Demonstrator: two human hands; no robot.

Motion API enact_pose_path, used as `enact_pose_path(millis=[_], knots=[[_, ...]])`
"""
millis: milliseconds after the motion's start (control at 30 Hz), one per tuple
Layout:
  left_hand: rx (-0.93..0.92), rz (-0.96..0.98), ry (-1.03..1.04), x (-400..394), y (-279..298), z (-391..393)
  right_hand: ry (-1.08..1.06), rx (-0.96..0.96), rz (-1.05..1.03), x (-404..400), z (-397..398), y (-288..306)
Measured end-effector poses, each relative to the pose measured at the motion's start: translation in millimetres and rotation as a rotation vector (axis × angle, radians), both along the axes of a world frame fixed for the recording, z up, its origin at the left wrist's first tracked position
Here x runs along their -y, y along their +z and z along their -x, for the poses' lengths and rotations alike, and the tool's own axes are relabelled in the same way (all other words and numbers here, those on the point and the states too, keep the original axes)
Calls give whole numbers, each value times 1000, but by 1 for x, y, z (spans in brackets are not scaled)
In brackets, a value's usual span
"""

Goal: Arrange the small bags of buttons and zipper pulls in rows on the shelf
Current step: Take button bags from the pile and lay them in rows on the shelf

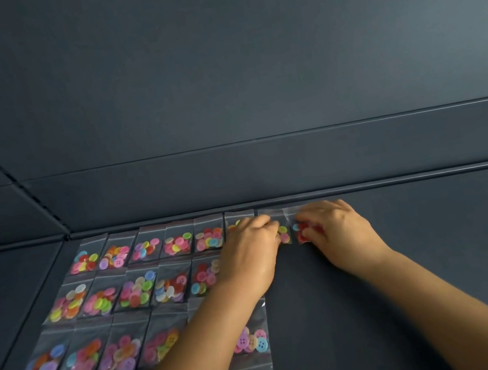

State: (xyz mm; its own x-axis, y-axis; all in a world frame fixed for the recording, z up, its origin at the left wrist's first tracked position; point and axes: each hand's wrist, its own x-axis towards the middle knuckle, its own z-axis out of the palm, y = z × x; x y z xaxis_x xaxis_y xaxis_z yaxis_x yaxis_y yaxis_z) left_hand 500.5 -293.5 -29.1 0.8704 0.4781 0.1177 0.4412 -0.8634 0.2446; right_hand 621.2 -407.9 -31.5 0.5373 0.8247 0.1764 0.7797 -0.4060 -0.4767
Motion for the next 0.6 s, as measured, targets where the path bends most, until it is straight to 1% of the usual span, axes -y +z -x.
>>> enact_pose_path(millis=[233, 500, 600], knots=[[-9, -9, 12, -1, 1, -8, -33, 69, 34, -8, 0, 3], [-33, 6, 55, -1, 3, -11, -25, 74, 113, -9, 1, 6], [2, -11, 82, 2, 9, -5, -17, 110, 142, -8, 4, 8]])
